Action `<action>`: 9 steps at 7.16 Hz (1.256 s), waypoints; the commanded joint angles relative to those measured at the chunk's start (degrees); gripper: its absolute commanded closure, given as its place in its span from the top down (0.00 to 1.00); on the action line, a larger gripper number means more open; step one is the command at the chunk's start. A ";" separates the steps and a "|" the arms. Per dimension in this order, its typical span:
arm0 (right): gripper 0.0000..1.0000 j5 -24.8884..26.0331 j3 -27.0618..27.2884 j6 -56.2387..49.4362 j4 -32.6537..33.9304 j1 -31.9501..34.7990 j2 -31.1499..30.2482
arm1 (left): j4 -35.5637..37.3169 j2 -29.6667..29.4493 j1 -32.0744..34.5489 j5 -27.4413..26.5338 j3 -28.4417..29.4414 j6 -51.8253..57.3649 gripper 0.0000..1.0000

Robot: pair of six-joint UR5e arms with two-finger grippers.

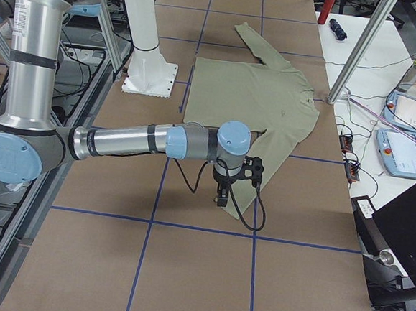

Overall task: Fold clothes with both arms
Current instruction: 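Move the right gripper toward the cuff of the sleeve nearest it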

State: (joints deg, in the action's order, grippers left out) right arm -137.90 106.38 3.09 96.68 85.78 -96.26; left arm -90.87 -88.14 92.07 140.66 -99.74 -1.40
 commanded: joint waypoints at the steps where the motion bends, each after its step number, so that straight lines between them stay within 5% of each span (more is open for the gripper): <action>1: 1.00 -5.76 -3.61 -0.01 -3.74 -2.09 2.02 | -2.80 -0.27 -0.39 0.23 1.02 -0.09 1.00; 4: 1.00 -6.24 -24.05 2.08 -24.65 -4.91 8.51 | -6.34 1.39 -0.40 4.45 1.31 0.00 1.00; 9: 0.96 -2.03 -35.18 26.75 -36.64 -12.91 14.26 | -6.34 1.30 -0.49 4.45 1.04 0.26 1.00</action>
State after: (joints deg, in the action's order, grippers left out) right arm -140.64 73.60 24.24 62.37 74.16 -82.49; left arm -97.20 -86.82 91.60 145.10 -98.58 -1.16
